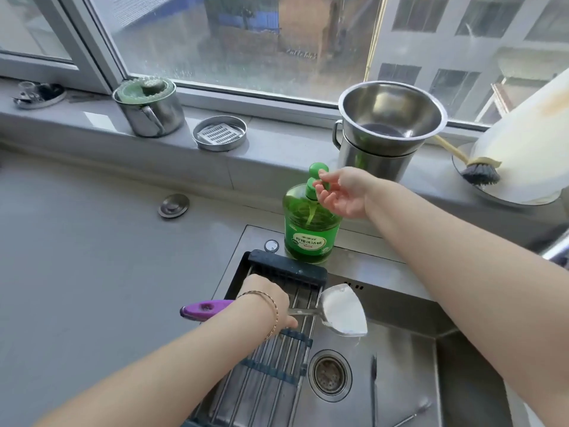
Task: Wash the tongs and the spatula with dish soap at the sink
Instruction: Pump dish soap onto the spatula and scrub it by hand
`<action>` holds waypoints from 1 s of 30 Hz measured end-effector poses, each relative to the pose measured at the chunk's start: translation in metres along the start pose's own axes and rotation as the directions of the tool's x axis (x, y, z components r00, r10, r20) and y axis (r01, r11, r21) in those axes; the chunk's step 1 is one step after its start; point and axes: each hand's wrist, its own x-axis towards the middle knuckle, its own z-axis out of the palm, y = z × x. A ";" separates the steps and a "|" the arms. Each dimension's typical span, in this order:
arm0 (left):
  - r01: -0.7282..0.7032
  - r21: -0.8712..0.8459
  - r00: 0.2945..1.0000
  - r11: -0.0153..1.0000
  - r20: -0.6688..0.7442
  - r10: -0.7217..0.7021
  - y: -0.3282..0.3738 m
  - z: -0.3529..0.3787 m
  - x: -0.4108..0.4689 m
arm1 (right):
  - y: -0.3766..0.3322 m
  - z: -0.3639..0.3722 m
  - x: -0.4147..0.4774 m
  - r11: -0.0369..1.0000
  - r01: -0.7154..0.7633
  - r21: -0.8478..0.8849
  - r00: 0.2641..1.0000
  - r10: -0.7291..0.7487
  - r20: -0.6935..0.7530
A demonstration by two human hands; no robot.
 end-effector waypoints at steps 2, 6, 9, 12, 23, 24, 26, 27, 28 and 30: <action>0.072 -0.118 0.997 0.990 -0.015 -0.075 0.002 0.006 0.010 | 0.000 -0.002 0.002 0.999 -0.019 0.049 1.000 0.018 0.019; 0.109 -0.254 0.993 0.961 -0.025 -0.119 -0.003 0.002 0.023 | 0.001 -0.004 0.009 0.988 -0.031 0.153 0.999 0.024 0.047; 0.124 -0.297 0.991 0.947 -0.017 -0.135 -0.005 0.003 0.028 | 0.002 -0.003 0.012 0.981 -0.033 0.190 0.998 0.021 0.062; 0.106 -0.343 0.991 0.933 -0.041 -0.128 -0.003 0.003 0.024 | 0.004 -0.004 0.014 0.977 -0.027 0.211 0.998 0.017 0.053; 0.109 -0.294 0.980 0.949 -0.126 -0.152 -0.002 -0.012 -0.007 | 0.004 0.008 0.000 0.997 0.021 0.070 0.998 -0.017 -0.056; 0.109 -0.289 0.981 0.951 -0.123 -0.150 -0.003 -0.011 -0.009 | 0.002 0.007 -0.001 0.999 -0.001 0.037 0.999 0.002 -0.045; 0.108 -0.278 0.981 0.955 -0.123 -0.147 -0.005 -0.010 -0.010 | -0.006 0.005 -0.003 0.999 -0.034 -0.024 0.998 0.033 -0.044; 0.106 -0.276 0.982 0.955 -0.123 -0.144 -0.006 -0.010 -0.009 | -0.009 0.006 -0.002 0.998 -0.046 -0.044 0.998 0.044 -0.048; 0.103 -0.279 0.983 0.955 -0.118 -0.141 -0.007 -0.009 -0.008 | -0.011 0.008 -0.001 0.996 -0.060 -0.061 0.997 0.057 -0.056; 0.097 -0.299 0.986 0.949 -0.101 -0.132 -0.008 -0.008 -0.004 | -0.011 0.012 0.004 0.992 -0.085 -0.091 0.995 0.079 -0.067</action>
